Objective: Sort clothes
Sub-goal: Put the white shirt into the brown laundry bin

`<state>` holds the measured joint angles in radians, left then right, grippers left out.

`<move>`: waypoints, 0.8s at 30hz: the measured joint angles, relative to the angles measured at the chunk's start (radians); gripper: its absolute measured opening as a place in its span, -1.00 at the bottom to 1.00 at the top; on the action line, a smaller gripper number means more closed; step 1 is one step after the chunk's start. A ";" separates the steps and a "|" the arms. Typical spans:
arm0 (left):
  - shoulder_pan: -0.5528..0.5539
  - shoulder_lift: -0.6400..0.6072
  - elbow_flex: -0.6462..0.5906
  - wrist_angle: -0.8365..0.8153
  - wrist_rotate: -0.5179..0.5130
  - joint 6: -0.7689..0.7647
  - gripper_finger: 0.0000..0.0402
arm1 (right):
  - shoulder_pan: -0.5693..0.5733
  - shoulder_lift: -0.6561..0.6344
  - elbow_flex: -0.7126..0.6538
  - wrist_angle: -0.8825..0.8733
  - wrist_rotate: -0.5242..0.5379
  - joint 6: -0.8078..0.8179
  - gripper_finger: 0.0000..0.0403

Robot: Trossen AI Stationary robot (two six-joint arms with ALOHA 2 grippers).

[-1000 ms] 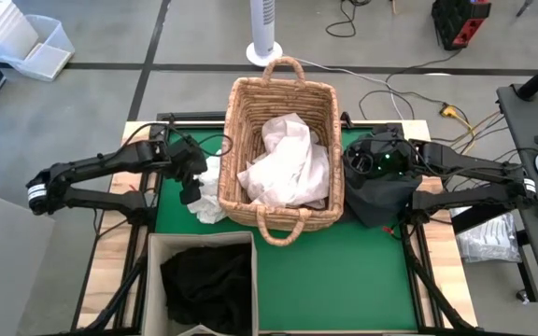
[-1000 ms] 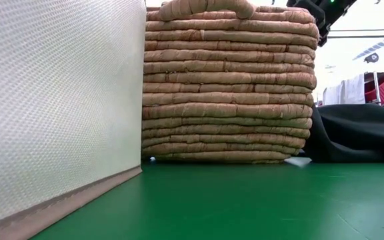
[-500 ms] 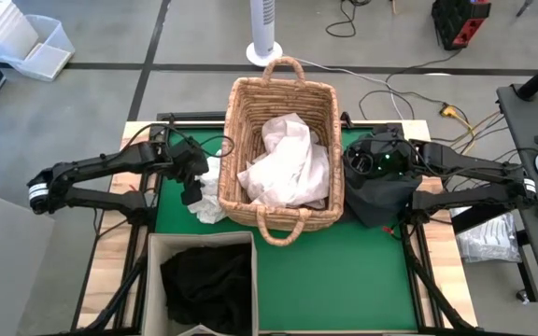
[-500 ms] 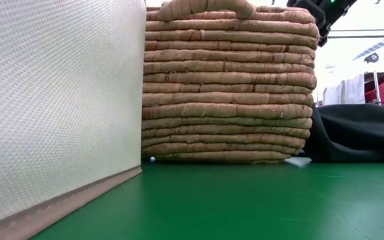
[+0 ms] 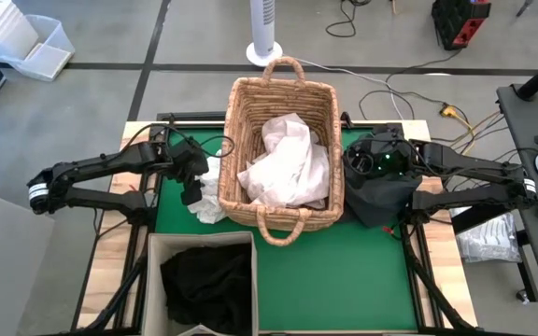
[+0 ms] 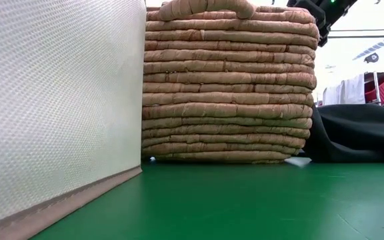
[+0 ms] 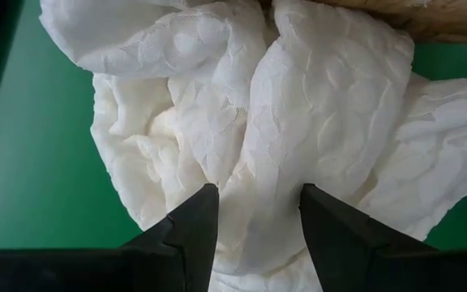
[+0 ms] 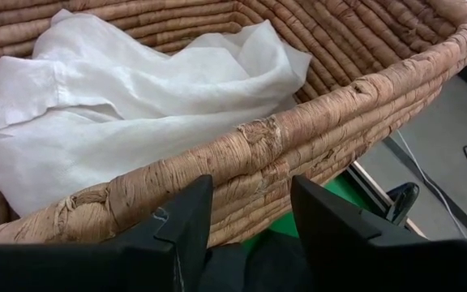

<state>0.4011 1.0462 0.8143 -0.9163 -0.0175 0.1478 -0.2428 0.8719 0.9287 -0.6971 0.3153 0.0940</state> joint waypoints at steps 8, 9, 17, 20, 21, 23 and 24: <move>0.000 0.000 0.000 0.001 -0.001 0.000 -0.23 | 0.000 0.000 0.000 0.000 0.000 0.000 -0.25; 0.000 0.000 0.000 0.001 -0.001 0.000 -0.23 | 0.000 0.000 0.000 0.000 -0.001 0.000 -0.26; 0.000 0.000 0.000 0.001 -0.030 0.001 -0.34 | 0.000 0.000 0.000 -0.001 0.000 0.003 -0.23; 0.000 0.000 0.000 0.001 -0.031 0.010 -0.52 | 0.000 0.000 0.000 -0.001 0.000 0.003 -0.21; 0.000 0.000 0.000 0.000 -0.030 0.011 -0.59 | 0.000 0.000 0.000 -0.001 0.000 0.003 -0.21; 0.000 0.000 0.000 0.000 -0.031 0.011 -0.74 | 0.000 0.000 0.000 -0.001 0.000 0.003 -0.21; 0.000 0.000 0.000 0.000 -0.030 0.011 -0.81 | 0.000 0.000 0.000 -0.001 0.000 0.003 -0.22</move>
<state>0.4011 1.0462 0.8146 -0.9163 -0.0479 0.1593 -0.2424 0.8719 0.9283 -0.6979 0.3149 0.0971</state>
